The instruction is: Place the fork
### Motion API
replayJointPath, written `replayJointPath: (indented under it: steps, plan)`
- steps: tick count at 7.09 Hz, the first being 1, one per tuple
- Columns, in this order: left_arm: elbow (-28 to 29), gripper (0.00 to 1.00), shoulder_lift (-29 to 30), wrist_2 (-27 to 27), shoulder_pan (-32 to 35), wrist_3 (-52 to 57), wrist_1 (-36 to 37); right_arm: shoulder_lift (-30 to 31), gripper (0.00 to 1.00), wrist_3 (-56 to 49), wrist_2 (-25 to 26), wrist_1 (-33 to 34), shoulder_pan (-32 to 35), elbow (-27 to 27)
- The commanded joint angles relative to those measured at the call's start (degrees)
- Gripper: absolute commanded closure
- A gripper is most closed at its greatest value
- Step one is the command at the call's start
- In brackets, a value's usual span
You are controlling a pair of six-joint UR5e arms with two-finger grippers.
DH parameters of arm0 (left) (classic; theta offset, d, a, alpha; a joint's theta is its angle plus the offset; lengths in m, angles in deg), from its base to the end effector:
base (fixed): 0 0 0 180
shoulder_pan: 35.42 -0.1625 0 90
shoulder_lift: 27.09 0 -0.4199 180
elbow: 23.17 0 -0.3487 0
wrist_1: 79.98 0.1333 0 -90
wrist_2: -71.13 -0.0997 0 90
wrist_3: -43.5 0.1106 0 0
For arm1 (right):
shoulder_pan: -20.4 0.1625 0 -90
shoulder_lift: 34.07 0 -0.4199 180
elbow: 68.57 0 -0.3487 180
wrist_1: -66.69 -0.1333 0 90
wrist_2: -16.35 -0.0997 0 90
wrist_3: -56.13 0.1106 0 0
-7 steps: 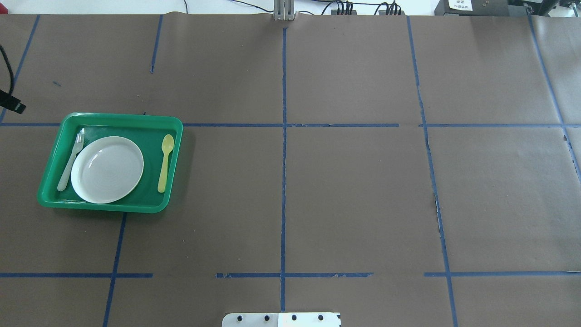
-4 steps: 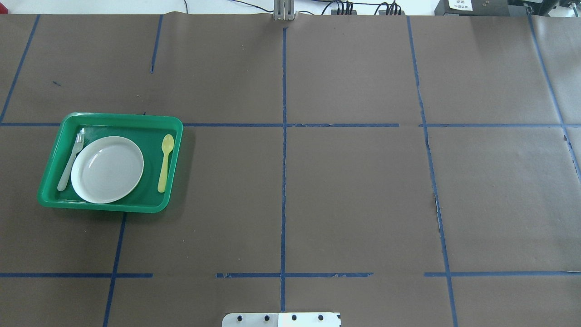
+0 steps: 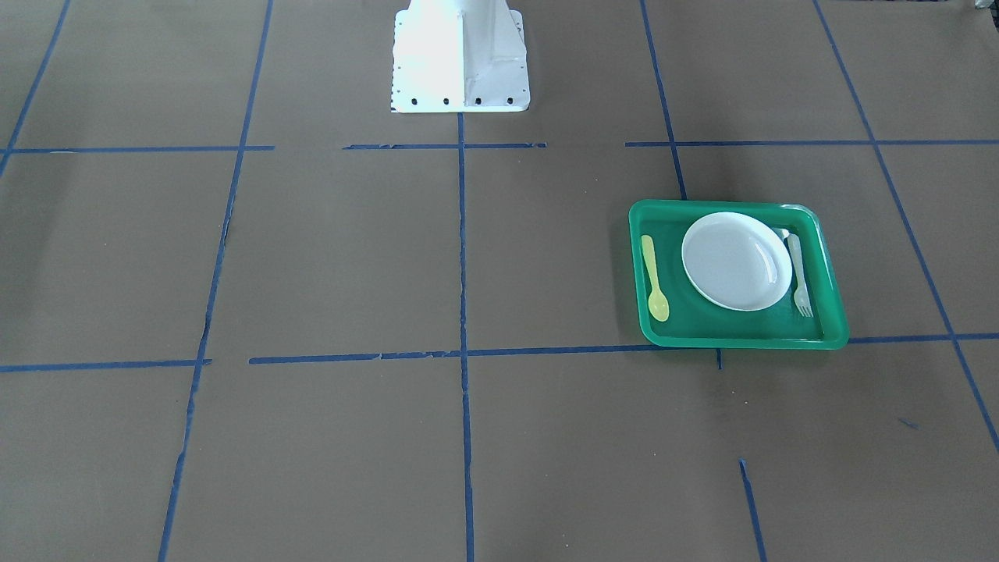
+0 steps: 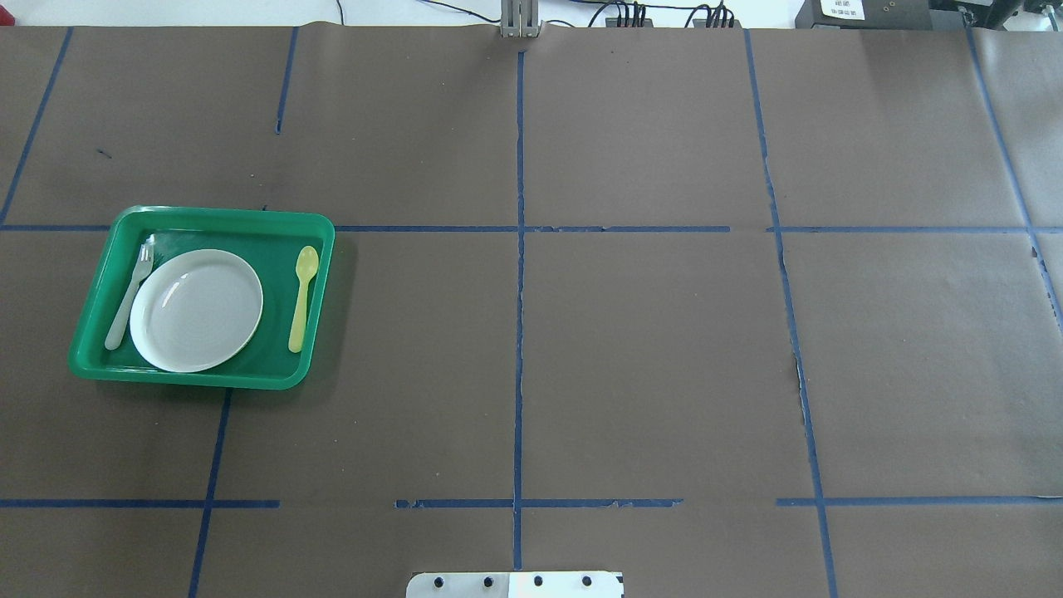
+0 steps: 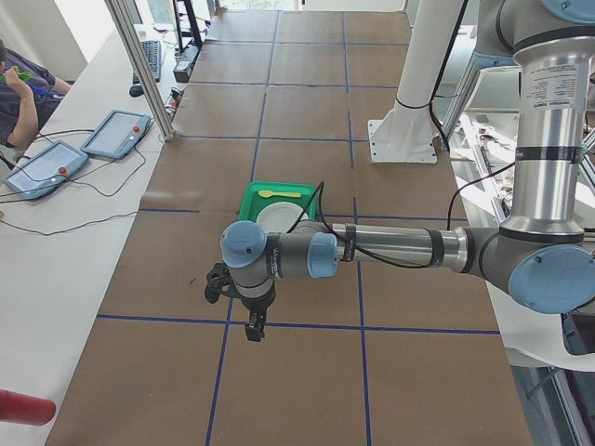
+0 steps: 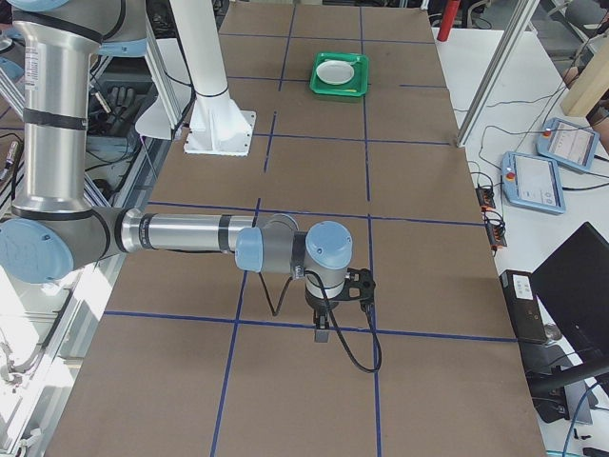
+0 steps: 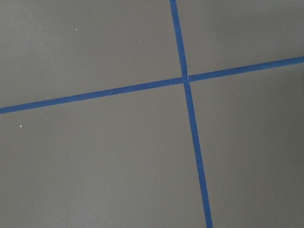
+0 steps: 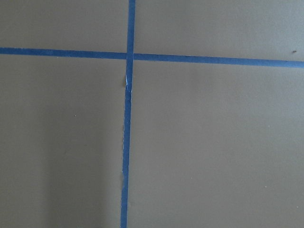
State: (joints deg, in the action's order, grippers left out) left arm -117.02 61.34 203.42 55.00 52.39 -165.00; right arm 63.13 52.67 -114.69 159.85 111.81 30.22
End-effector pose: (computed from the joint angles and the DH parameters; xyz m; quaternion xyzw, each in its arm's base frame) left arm -0.0620 -0.4322 0.6548 0.0074 0.3612 0.0604 0.9305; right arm 0.0703 -0.3917 0.6555 0.0021 -0.3507 -0.0120 0.9364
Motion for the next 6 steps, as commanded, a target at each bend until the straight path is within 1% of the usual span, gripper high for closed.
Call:
replayJointPath:
  steps: [1,3,6]
  plan:
    - [-0.1,0.00,0.2,1.0,0.4,0.0,1.3,0.0,0.00,0.0,0.0,0.0,0.0,0.0]
    - [-0.1,0.00,0.0,2.9,0.4,0.2,1.3,0.0,0.00,0.0,0.0,0.0,0.0,0.0]
    - [-0.1,0.00,-0.1,2.9,0.5,0.3,1.3,0.0,0.00,0.0,0.0,0.0,0.0,0.0]
